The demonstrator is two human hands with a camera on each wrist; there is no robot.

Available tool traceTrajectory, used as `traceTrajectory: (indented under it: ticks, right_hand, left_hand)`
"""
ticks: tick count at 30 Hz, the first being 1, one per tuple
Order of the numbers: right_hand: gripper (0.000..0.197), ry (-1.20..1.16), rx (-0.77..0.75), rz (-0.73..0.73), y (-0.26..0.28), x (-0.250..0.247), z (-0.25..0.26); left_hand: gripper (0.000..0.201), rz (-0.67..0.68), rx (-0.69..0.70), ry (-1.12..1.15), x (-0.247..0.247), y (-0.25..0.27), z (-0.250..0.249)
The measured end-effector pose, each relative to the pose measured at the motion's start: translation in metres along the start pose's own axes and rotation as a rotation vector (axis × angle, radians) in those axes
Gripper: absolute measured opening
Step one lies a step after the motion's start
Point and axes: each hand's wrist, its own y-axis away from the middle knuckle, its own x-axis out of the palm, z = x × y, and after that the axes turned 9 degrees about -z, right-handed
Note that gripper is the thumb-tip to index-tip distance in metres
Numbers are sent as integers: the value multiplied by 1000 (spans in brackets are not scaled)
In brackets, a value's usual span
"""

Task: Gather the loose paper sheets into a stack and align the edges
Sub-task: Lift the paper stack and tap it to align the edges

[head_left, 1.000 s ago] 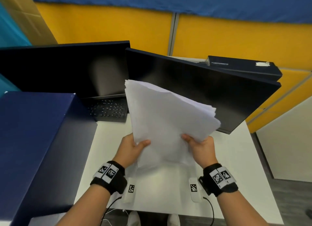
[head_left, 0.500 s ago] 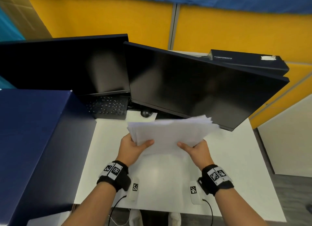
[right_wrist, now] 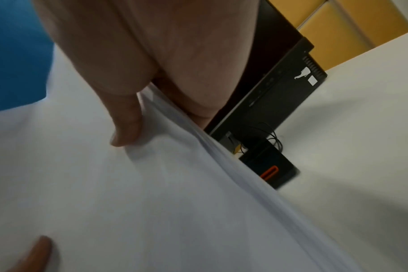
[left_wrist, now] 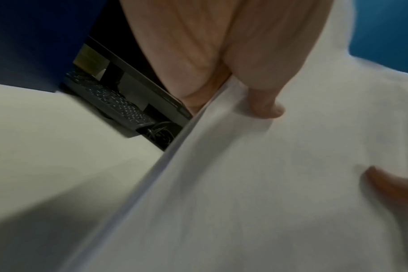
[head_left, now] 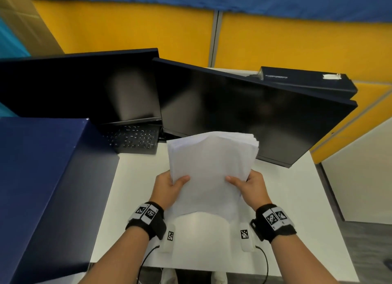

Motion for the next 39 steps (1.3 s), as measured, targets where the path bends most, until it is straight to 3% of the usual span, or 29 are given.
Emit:
traceTrajectory:
  ticks: [3, 6, 10, 13, 16, 20, 22, 24, 25, 27, 29, 31, 33, 35, 37, 39]
  right_hand:
    - [6, -48, -35, -69, 6, -2, 11]
    - [6, -113, -75, -79, 18, -4, 21]
    - [15, -152, -101, 65, 28, -12, 38]
    - [27, -138, -153, 20, 25, -7, 43]
    - [35, -75, -202, -7, 26, 4, 37]
    - [31, -39, -153, 12, 25, 11, 26]
    - [31, -25, -134, 14, 23, 11, 24]
    - [29, -4, -131, 7, 21, 11, 26]
    - [29, -9, -136, 11, 22, 11, 27]
    - [39, -69, -164, 28, 25, 12, 31]
    - [44, -167, -199, 29, 28, 13, 38]
    - [42, -235, -202, -6, 31, 16, 46]
    - [50, -208, -182, -70, 29, 18, 53]
    - [41, -167, -148, -85, 25, 17, 58]
    - [25, -149, -180, 26, 23, 12, 58]
    - [33, -60, -210, 103, 23, 8, 51]
  left_hand:
    - [16, -17, 52, 6, -3, 2, -14]
    - [17, -49, 110, 47, -9, 10, -24]
    - [16, -28, 138, 52, -20, 10, -27]
    - [22, -53, 153, -19, -19, 14, -25]
    - [21, -93, 108, -21, -11, 20, -15]
    - [12, -124, 14, -34, -5, 24, -8]
    - [32, -130, 33, 29, -6, 28, -21]
    - [65, -177, 137, 128, -6, 33, -47]
    - [72, -224, 191, 184, -5, 37, -63]
    - [53, -344, 239, 297, -2, 43, -90]
    - [22, -482, 164, 348, 5, 44, -110]
    - [29, -577, 58, 343, 8, 39, -116]
    - [32, -597, 16, 337, 9, 33, -117]
    - [33, -589, 8, 323, 7, 29, -116]
    - [35, -578, 7, 302, 8, 27, -116]
    - [36, -545, 16, 257, 5, 25, -118]
